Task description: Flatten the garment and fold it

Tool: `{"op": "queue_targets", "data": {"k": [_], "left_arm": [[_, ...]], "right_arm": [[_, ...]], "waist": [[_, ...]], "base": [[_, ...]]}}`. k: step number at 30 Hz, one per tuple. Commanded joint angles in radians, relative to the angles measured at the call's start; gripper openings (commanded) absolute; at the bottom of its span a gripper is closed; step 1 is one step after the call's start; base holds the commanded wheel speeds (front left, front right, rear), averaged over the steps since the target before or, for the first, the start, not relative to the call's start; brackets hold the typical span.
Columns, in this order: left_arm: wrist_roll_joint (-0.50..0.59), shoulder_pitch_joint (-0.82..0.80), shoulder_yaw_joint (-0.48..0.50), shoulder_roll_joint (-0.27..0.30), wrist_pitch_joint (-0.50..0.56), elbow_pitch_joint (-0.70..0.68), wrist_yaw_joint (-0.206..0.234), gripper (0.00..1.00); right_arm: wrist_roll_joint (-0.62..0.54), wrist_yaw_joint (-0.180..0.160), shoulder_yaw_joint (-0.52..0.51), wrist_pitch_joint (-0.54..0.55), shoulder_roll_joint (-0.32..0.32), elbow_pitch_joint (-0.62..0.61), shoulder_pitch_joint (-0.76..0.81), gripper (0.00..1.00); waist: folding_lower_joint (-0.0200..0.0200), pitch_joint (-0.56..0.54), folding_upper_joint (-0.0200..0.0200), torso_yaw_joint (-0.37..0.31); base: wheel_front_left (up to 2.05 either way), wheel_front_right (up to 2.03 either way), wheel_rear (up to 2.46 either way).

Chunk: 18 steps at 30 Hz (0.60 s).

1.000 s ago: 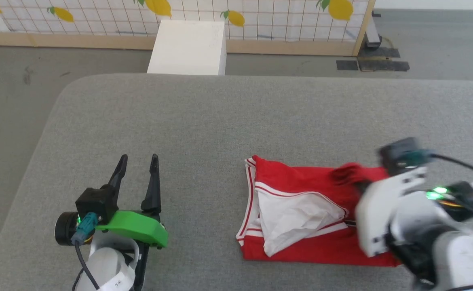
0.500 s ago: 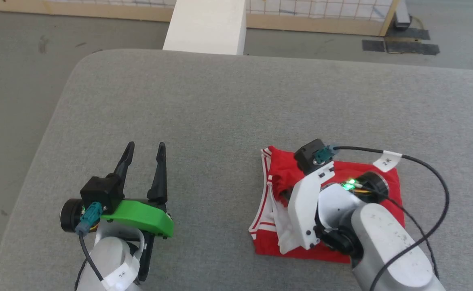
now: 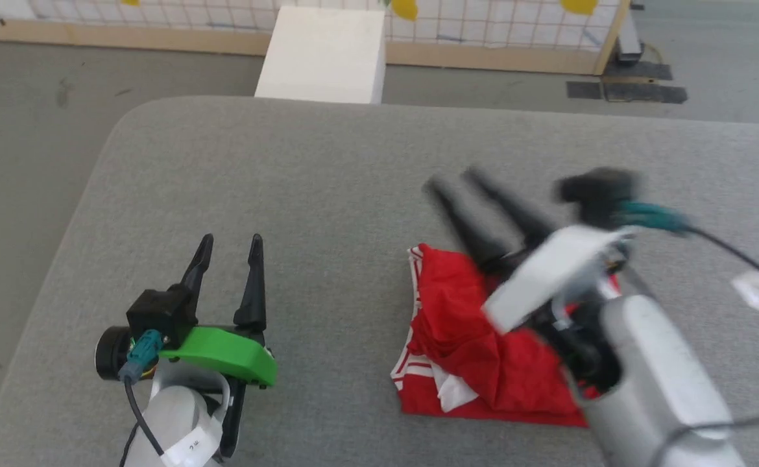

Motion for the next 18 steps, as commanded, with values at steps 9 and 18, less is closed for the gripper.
{"op": "queue_targets", "data": {"k": [9, 18], "left_arm": [[0.002, 0.039, 0.009, -0.006, -0.004, -0.023, 0.001, 1.00], [0.000, 0.043, 0.005, -0.006, -0.004, -0.025, -0.001, 1.00]], "right_arm": [[-0.133, -0.002, -0.405, -0.230, -0.003, -0.058, 0.222, 1.00], [0.026, -0.002, -0.484, -0.104, -0.003, 0.180, 0.293, 1.00]], "waist": [[-0.0001, -0.049, 0.0000, -0.063], [-0.0001, -0.051, 0.0000, -0.065]], "base": [[0.00, 0.00, 0.00], [0.00, 0.00, 0.00]]}}
